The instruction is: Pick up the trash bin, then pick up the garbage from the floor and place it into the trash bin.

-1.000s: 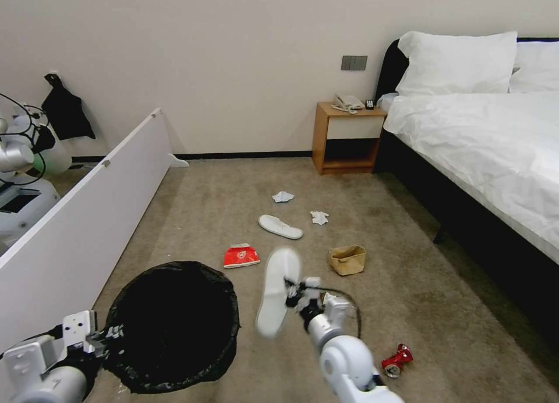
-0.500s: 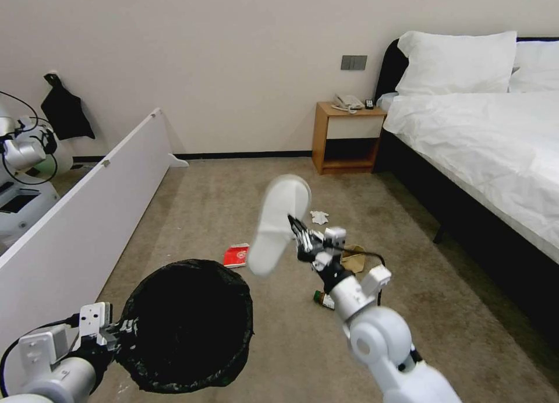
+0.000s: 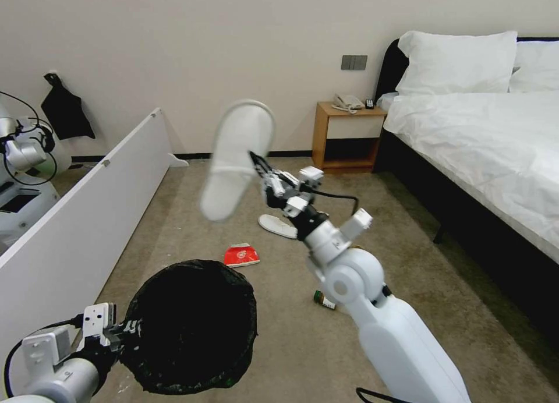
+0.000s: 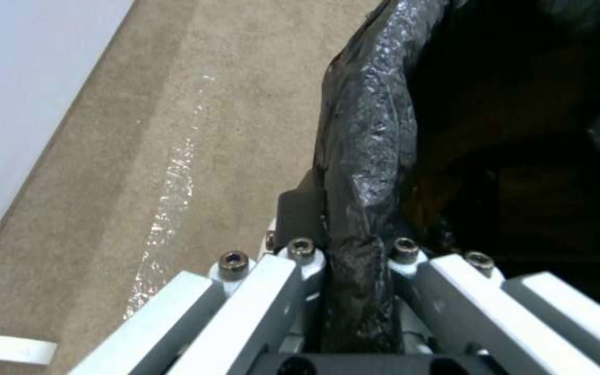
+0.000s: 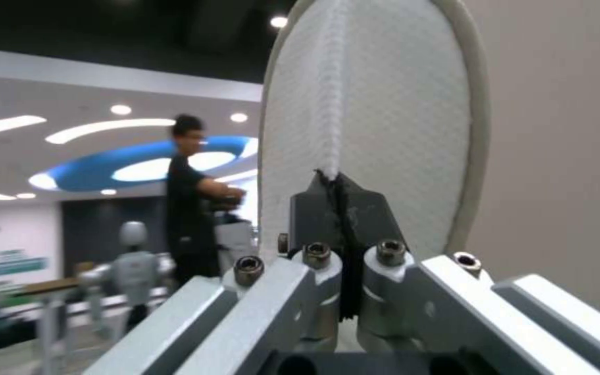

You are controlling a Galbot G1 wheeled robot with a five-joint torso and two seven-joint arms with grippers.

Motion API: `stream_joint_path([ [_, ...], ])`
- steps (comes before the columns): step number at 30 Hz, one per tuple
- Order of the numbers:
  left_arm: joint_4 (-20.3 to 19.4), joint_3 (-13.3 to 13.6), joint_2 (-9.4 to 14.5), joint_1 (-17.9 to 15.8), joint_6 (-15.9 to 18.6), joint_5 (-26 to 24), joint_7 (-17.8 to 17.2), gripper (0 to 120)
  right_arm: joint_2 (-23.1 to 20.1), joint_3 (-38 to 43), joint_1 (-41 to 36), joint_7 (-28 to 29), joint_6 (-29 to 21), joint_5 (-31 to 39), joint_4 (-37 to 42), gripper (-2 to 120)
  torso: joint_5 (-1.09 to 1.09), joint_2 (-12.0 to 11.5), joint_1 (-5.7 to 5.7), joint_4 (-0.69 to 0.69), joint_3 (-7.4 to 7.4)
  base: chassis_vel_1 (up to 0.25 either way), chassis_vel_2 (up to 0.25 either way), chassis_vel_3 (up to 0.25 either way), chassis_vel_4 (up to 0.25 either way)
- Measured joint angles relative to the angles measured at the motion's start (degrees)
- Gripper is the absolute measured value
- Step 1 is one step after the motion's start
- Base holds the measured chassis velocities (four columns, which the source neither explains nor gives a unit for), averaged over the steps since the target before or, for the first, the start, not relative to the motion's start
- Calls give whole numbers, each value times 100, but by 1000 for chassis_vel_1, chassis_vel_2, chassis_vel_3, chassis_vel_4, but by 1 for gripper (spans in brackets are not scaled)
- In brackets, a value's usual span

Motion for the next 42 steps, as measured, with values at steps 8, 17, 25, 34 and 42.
stream_joint_path([
  [8,-2,-43,-9,99,0,7,34,3,69,-476,120,-382,135,6,-66,0,0,0,0,0,0,0,0,0,0],
  [17,-1,-52,7,77,0,-14,3,3,-272,-816,11,-755,189,6,365,0,1,0,0,0,0,0,0,0,0],
  [25,-54,-113,-12,96,0,-47,-23,3,-986,-746,-261,-972,203,-37,764,0,2,0,0,-1,-1,0,0,0,0],
  [34,-108,-155,-4,104,0,-110,-66,3,-1765,-513,-726,-1193,322,-259,852,0,2,2,0,-1,-1,0,0,0,0],
  [42,-171,-125,-31,102,0,-118,-72,3,-1877,-508,-1175,-1410,498,-845,508,0,1,1,-1,-1,-1,0,0,0,0],
])
